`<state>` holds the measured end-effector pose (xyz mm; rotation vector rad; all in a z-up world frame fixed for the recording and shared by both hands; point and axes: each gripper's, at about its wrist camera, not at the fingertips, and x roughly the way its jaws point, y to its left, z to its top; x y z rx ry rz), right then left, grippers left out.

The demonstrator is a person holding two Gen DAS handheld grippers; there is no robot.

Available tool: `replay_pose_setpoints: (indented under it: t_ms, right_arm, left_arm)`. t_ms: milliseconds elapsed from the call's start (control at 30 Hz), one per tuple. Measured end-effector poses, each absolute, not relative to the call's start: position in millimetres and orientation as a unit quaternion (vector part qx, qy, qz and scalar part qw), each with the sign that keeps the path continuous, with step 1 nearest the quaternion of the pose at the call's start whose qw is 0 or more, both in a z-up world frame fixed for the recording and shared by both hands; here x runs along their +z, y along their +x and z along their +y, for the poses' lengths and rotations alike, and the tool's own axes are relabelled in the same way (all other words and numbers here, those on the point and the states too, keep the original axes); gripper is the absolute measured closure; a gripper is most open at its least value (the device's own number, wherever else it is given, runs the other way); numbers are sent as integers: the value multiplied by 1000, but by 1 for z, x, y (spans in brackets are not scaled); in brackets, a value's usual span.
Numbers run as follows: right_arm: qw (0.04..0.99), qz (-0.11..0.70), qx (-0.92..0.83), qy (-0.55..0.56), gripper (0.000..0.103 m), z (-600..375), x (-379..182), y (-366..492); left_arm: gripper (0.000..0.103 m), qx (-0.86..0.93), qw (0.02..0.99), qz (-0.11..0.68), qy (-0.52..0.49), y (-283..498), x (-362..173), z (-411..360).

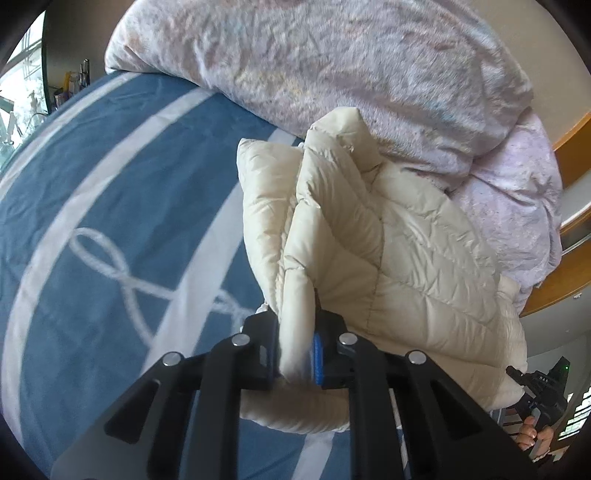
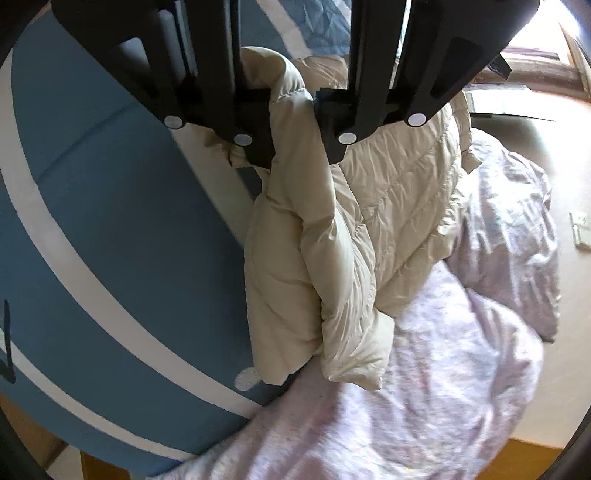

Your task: Fold large clothes

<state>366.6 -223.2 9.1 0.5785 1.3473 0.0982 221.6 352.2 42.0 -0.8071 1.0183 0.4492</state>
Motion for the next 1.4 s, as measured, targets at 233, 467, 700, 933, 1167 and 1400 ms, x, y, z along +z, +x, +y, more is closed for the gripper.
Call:
replay_pose_setpoints:
  t_ms: [233, 467, 700, 933, 1167, 1400]
  right_arm:
    - [726, 632, 64, 264, 89, -232, -2, 321]
    - [721, 640, 82, 252, 89, -222, -8, 302]
    - [724, 647, 80, 226, 89, -197, -6, 302]
    - [788, 612, 32, 55, 42, -158, 18, 314]
    - [842, 533, 70, -50, 35, -90, 56, 332]
    - [818, 540, 180, -79, 36, -19, 42, 318]
  left_arm:
    - [88, 210, 770, 469, -379, 158, 50, 342]
    - [87, 226, 768, 472, -368, 116, 48, 334]
    - [86, 245, 756, 474, -380, 97, 48, 330]
    - [53, 274, 728, 481, -403, 94, 39, 338]
    - [20, 275, 726, 490, -396, 106, 37, 349]
    - [16, 274, 715, 501, -403, 120, 27, 365]
